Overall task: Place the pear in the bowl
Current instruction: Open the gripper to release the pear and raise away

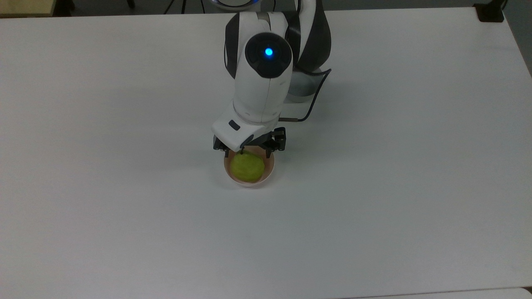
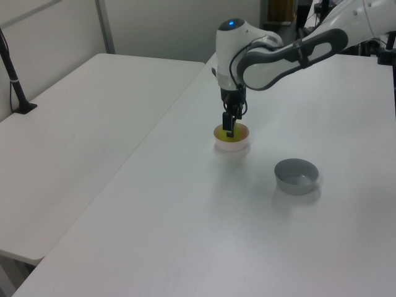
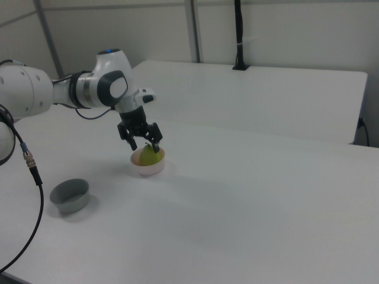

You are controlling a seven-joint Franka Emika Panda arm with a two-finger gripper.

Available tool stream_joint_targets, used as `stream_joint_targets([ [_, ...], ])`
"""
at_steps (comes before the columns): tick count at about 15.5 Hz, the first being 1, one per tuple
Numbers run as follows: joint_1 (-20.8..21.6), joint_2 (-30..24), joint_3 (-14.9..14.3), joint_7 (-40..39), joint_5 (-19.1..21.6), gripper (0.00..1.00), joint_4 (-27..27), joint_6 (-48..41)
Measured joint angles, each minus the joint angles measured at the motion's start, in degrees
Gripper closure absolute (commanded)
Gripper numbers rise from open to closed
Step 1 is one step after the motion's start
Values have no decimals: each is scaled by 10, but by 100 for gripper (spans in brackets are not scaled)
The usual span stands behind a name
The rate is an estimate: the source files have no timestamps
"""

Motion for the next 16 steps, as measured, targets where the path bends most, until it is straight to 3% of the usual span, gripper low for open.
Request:
stream_joint_targets([
  [5,-11,-83,-3,0,0,0,-28,-19],
  [9,-44,-162,-3,-1,-2,0,-61,-104],
  [16,-155,-267,72,-7,-43,0,-139,-148],
])
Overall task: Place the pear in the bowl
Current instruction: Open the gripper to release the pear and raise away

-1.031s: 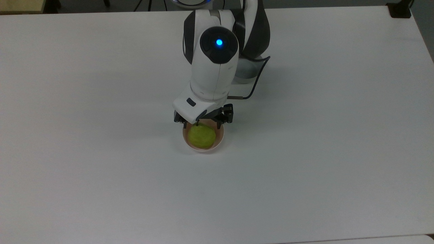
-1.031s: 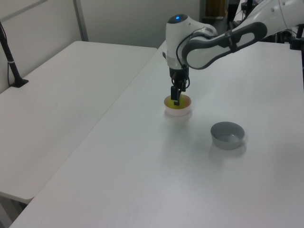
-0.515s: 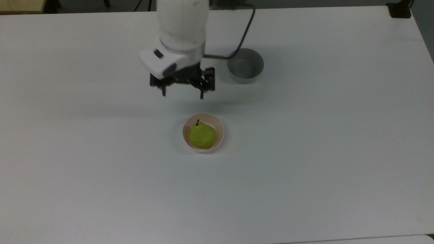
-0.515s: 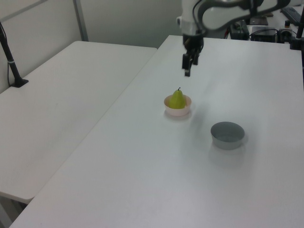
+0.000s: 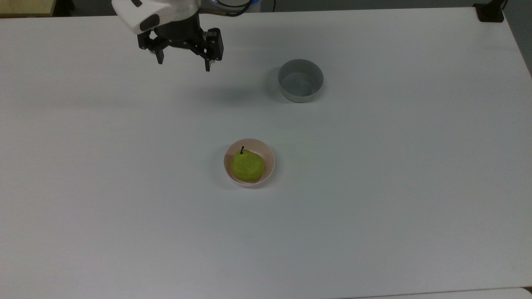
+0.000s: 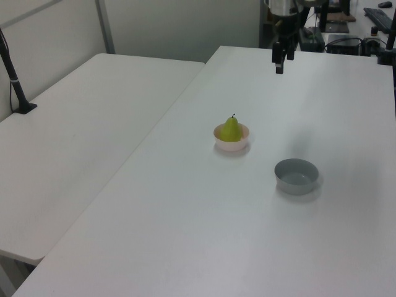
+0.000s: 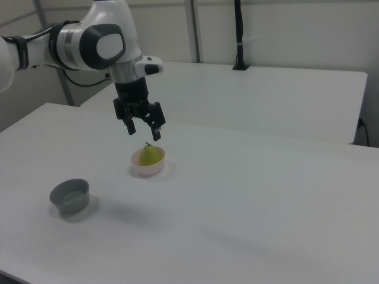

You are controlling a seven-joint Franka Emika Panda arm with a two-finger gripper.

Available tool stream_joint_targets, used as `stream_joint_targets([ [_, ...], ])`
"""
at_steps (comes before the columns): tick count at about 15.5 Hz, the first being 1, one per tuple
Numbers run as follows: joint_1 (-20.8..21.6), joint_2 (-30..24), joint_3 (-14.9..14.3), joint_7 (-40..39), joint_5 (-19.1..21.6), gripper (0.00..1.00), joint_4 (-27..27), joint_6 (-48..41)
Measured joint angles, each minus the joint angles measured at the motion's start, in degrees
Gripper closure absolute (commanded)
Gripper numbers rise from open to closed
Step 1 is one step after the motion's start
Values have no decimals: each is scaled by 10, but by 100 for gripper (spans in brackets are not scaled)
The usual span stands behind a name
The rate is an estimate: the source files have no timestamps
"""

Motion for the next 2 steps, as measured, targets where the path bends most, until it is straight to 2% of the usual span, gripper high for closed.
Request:
stream_joint_targets([
  [2,-10,-12,3,-2,0,0,-9,-3],
])
